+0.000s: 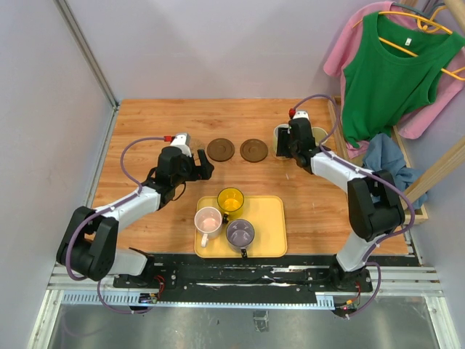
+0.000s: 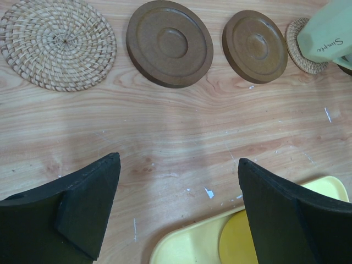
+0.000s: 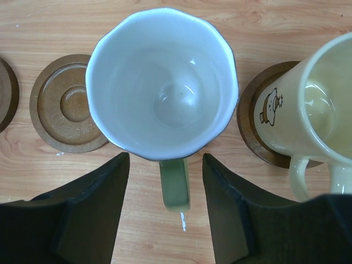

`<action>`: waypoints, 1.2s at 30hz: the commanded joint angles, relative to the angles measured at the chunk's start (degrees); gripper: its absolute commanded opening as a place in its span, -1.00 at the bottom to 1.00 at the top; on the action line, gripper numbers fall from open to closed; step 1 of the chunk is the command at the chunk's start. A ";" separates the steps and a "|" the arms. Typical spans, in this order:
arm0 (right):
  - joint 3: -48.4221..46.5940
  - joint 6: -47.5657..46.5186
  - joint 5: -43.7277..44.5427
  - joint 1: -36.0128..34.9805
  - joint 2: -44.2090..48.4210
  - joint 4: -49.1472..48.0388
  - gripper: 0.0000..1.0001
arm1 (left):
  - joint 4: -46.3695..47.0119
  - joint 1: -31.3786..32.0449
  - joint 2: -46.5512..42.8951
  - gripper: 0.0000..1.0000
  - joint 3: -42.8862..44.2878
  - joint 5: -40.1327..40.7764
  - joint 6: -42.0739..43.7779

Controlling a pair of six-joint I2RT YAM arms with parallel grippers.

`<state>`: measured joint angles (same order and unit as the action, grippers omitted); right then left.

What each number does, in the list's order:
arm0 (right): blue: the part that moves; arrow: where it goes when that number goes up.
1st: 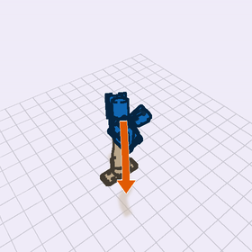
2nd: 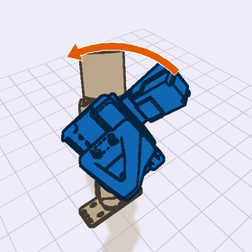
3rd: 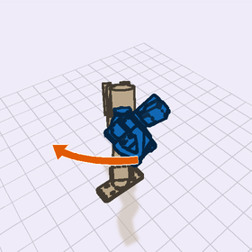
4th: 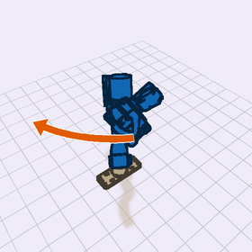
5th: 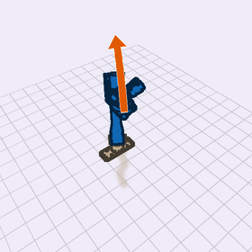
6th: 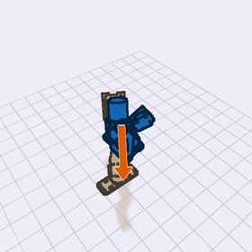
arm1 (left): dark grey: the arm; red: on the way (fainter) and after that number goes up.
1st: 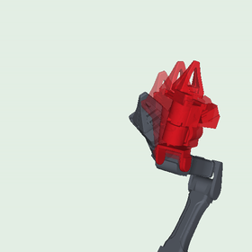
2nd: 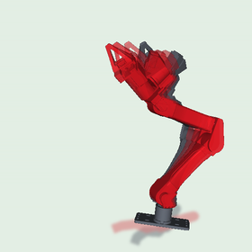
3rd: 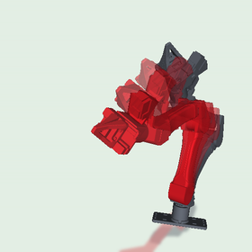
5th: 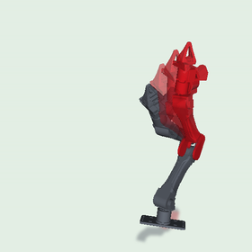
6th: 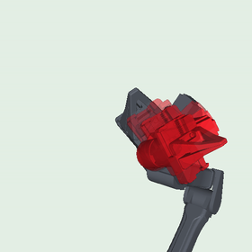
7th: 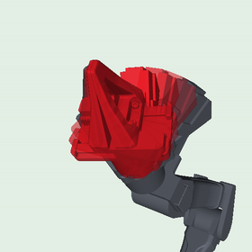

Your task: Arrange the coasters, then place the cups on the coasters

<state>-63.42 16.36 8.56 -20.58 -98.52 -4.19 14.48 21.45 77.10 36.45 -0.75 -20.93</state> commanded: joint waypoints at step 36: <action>5.85 7.44 9.91 -5.86 9.23 8.90 0.32 | -0.46 -0.44 -5.45 0.84 -1.48 -0.62 -0.46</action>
<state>-58.87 20.78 12.25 -24.67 -93.36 0.51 13.91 21.45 73.21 35.79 -1.15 -21.30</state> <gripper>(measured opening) 0.590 0.917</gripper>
